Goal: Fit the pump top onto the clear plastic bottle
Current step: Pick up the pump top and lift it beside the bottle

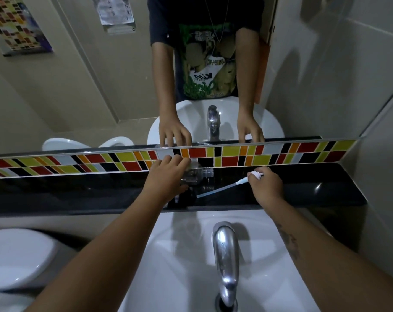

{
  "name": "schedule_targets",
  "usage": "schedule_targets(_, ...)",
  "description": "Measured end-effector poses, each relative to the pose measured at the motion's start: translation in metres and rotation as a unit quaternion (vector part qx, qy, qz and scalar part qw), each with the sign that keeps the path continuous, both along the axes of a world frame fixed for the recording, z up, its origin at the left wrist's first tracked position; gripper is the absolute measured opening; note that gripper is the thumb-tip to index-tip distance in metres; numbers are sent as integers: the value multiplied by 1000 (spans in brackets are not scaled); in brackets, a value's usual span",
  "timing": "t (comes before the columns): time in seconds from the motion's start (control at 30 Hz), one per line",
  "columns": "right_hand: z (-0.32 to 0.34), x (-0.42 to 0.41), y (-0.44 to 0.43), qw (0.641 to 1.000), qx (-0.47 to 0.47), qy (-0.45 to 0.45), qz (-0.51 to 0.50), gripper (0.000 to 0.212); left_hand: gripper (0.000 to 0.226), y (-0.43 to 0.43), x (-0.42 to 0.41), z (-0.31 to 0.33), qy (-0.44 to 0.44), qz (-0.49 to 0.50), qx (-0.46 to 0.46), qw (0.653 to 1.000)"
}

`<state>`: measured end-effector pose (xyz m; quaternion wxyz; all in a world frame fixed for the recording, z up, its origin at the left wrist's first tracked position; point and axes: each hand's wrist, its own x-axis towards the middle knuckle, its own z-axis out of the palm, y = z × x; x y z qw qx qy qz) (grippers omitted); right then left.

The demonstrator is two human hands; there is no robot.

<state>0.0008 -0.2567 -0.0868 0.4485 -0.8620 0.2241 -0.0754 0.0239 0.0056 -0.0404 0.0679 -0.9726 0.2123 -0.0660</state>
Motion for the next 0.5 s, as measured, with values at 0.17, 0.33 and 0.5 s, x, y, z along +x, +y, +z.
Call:
schedule_targets(0.17, 12, -12, -13, 999, 20, -38, -17, 25, 79, -4, -6, 19, 21, -9, -168, 986)
schedule_targets(0.33, 38, -27, -34, 994, 25, -101, -32, 23, 79, -14, -15, 37, 124, 36, -454, 882)
schedule_targets(0.5, 82, -33, -48, 982, -3, -176, -65, 30, 72, -26, -26, 37, 178, 57, -567, 802)
